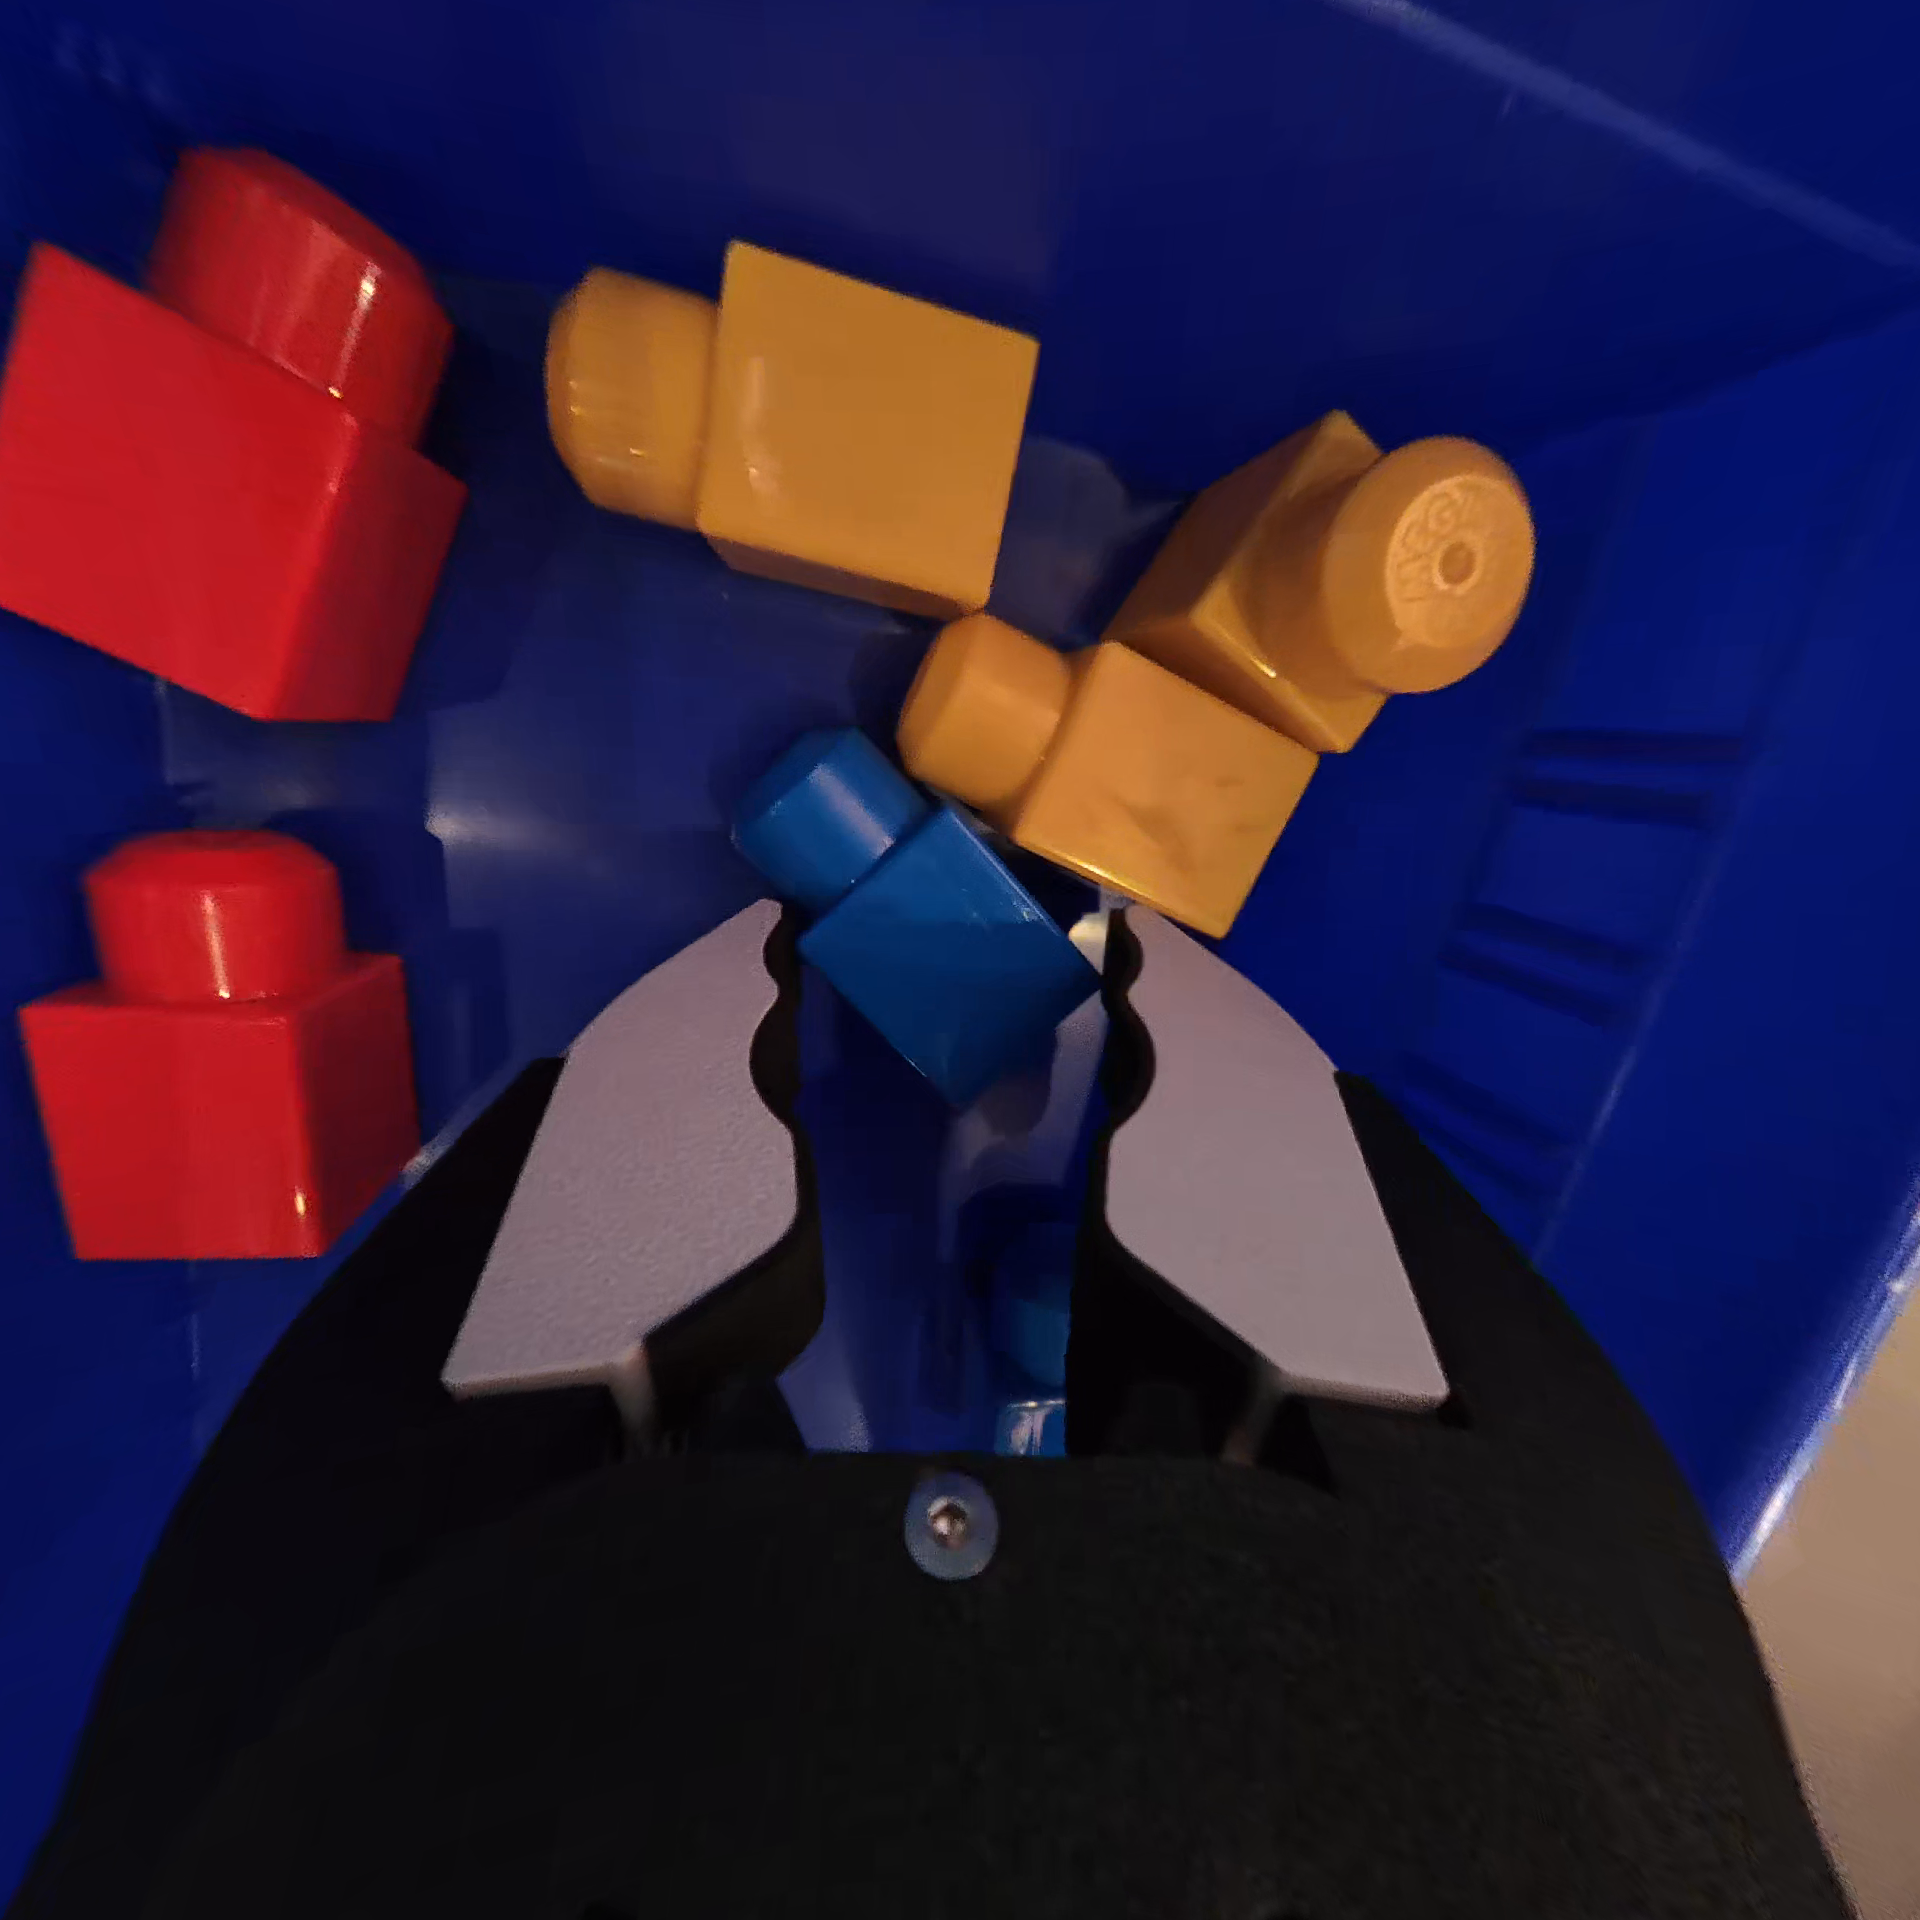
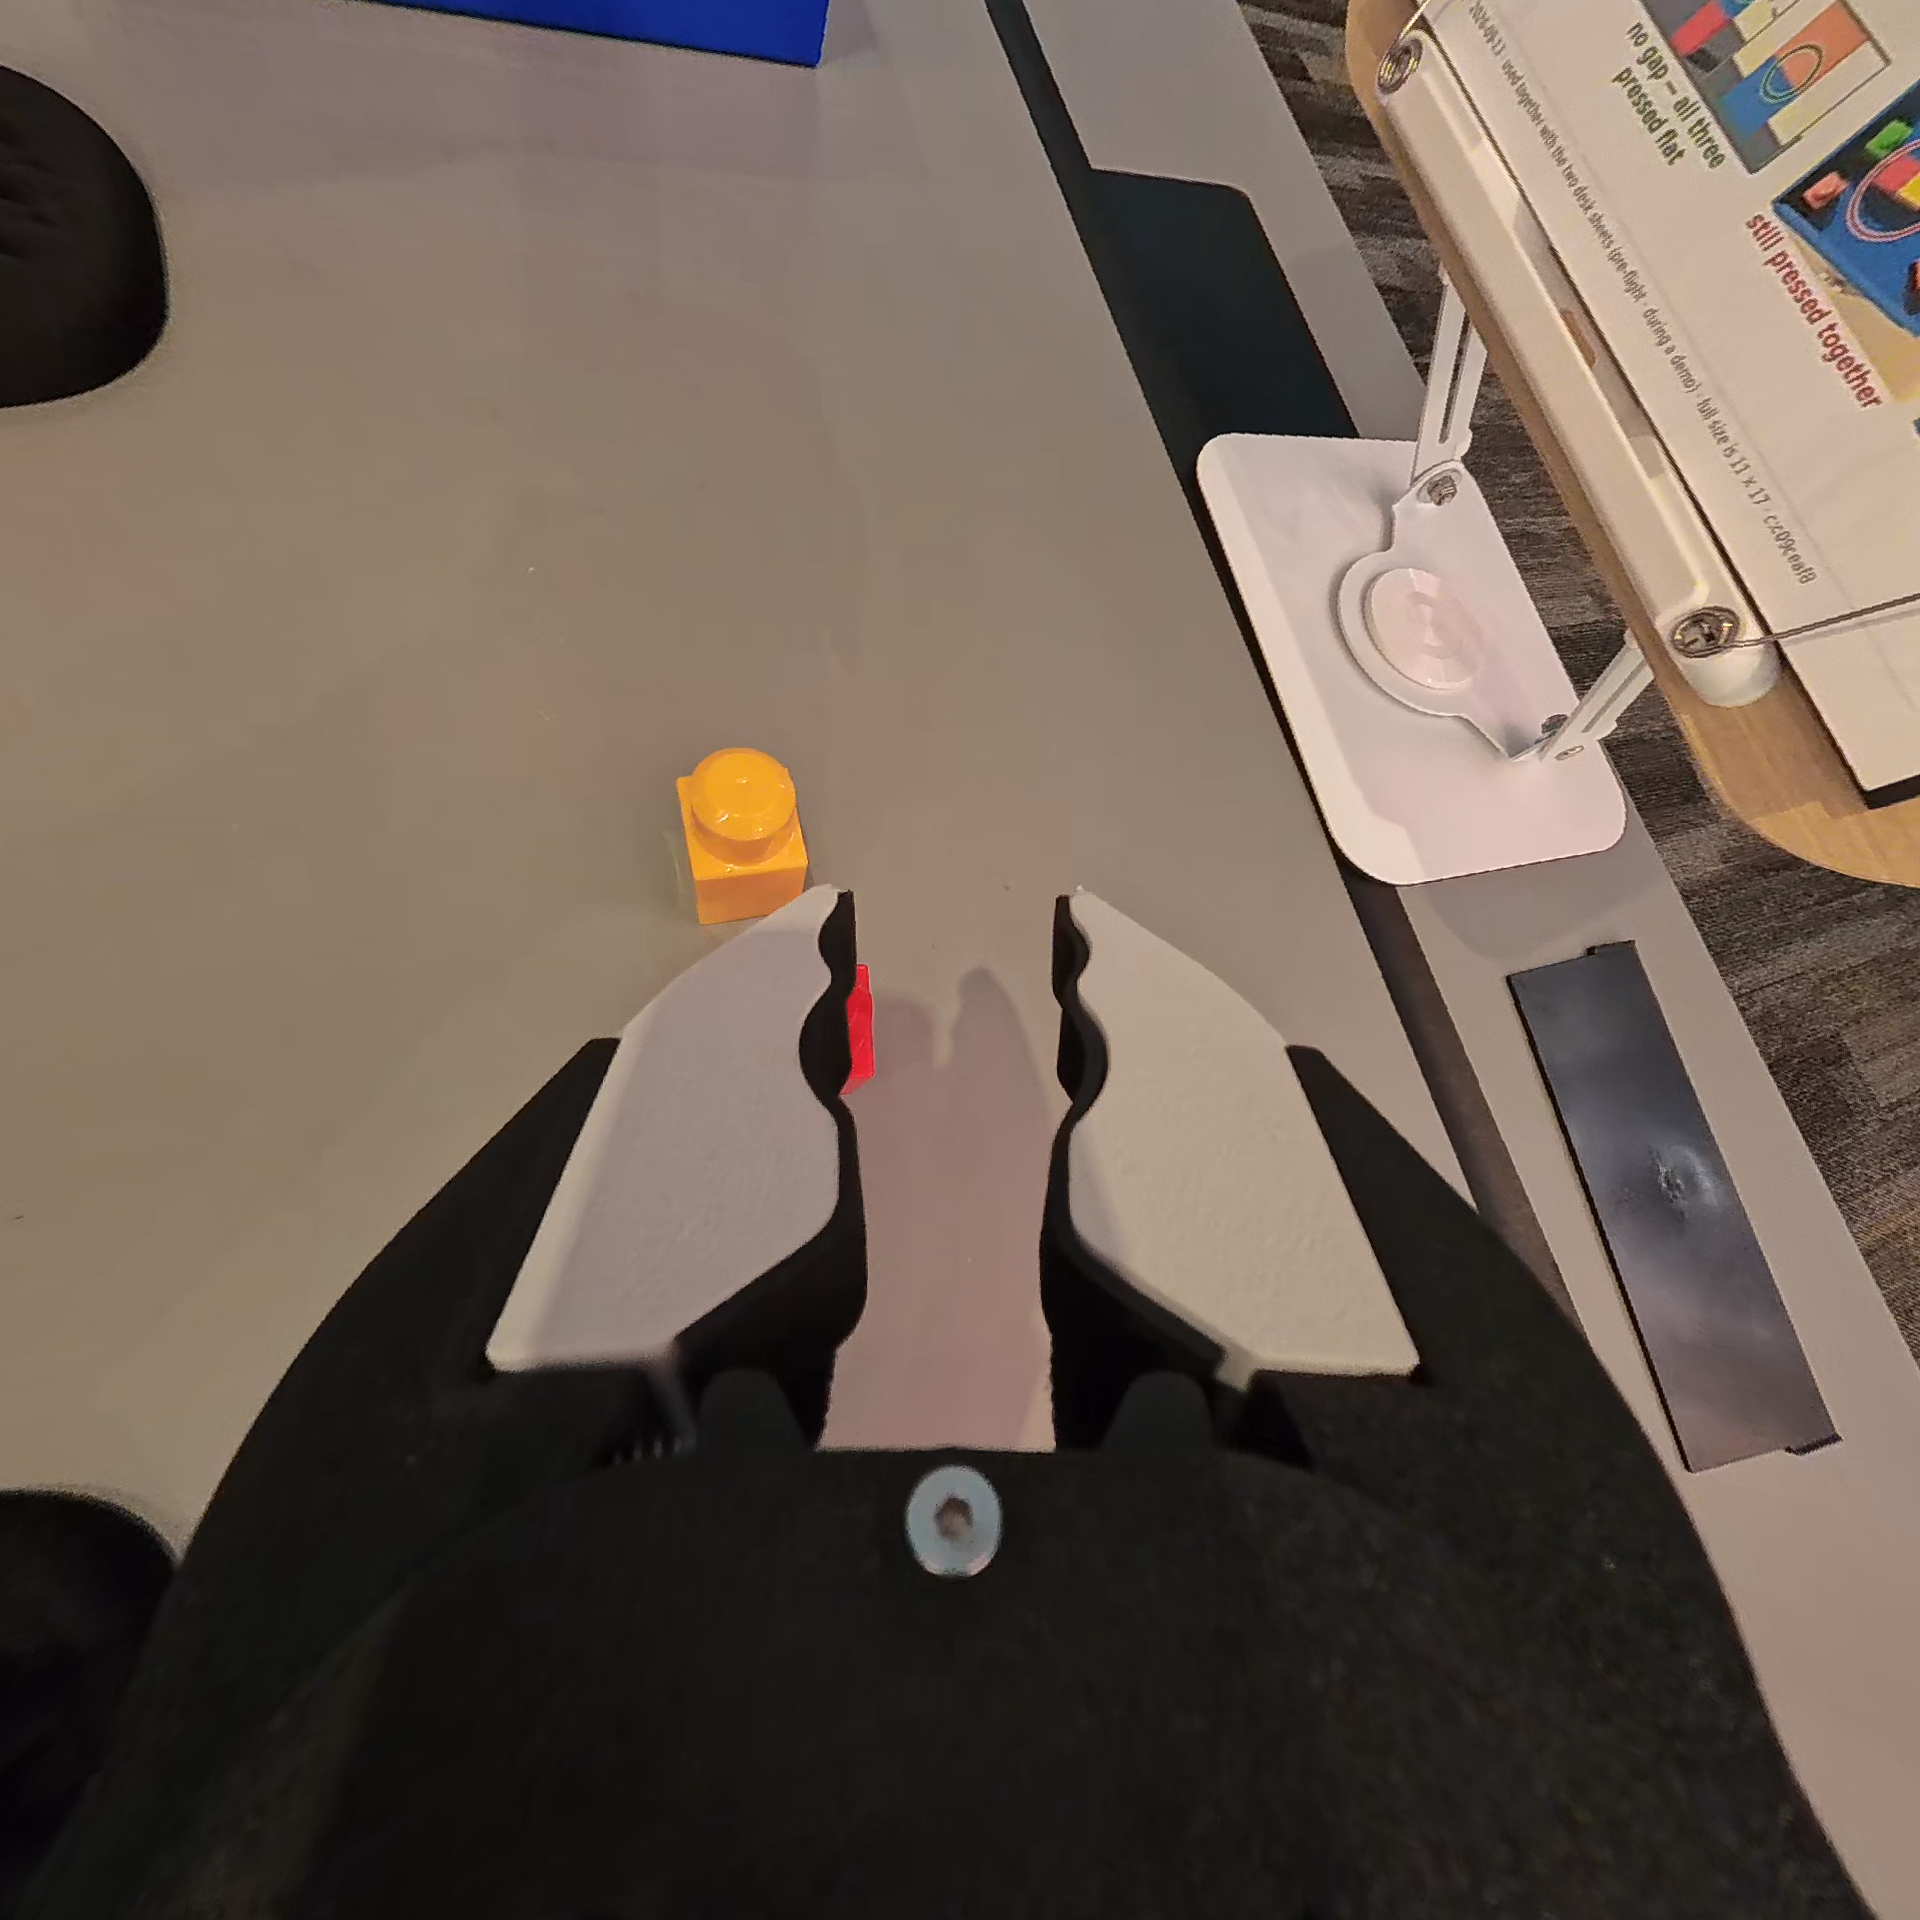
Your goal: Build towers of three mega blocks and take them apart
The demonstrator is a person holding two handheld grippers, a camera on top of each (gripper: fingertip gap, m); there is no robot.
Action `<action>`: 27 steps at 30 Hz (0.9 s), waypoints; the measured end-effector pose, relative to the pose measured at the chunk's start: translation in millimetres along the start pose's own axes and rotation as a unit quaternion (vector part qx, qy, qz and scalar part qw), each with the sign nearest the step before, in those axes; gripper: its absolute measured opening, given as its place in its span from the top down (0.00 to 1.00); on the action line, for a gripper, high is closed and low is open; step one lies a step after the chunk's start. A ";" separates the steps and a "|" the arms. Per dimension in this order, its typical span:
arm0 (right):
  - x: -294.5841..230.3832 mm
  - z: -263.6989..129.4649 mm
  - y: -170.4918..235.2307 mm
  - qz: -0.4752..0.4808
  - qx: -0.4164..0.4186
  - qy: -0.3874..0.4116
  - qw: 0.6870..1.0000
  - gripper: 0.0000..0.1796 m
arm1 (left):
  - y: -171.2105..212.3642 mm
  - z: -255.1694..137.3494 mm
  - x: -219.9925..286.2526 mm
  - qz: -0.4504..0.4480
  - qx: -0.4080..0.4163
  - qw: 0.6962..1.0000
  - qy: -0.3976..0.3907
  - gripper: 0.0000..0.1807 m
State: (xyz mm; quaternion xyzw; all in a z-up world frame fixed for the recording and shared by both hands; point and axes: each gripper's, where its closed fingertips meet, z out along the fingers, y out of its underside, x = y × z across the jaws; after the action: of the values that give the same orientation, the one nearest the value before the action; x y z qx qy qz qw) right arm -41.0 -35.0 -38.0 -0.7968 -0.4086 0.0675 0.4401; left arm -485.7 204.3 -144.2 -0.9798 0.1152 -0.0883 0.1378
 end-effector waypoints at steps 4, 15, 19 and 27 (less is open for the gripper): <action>0.2 1.0 1.4 0.000 -0.003 -0.001 1.000 0.80 | -1.4 0.3 -1.6 -0.005 0.001 1.000 0.012 0.69; -1.8 4.5 5.0 0.001 -0.013 -0.009 1.000 0.81 | 3.9 -22.8 -10.8 0.019 0.043 0.997 0.065 0.69; -3.1 4.9 1.3 -0.001 -0.008 -0.011 1.000 0.81 | 9.5 -46.9 -9.1 0.065 0.082 0.992 0.073 0.69; -8.3 3.0 -29.2 -0.029 0.008 0.007 1.000 0.80 | 5.8 -132.3 50.7 0.197 0.228 0.949 0.087 0.69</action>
State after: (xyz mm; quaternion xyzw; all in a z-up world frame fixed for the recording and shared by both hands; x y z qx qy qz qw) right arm -65.2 -30.8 -19.8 -0.7813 -0.4276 0.0525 0.4515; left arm -465.3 153.2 -13.5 -0.8684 0.2941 -0.1683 0.3620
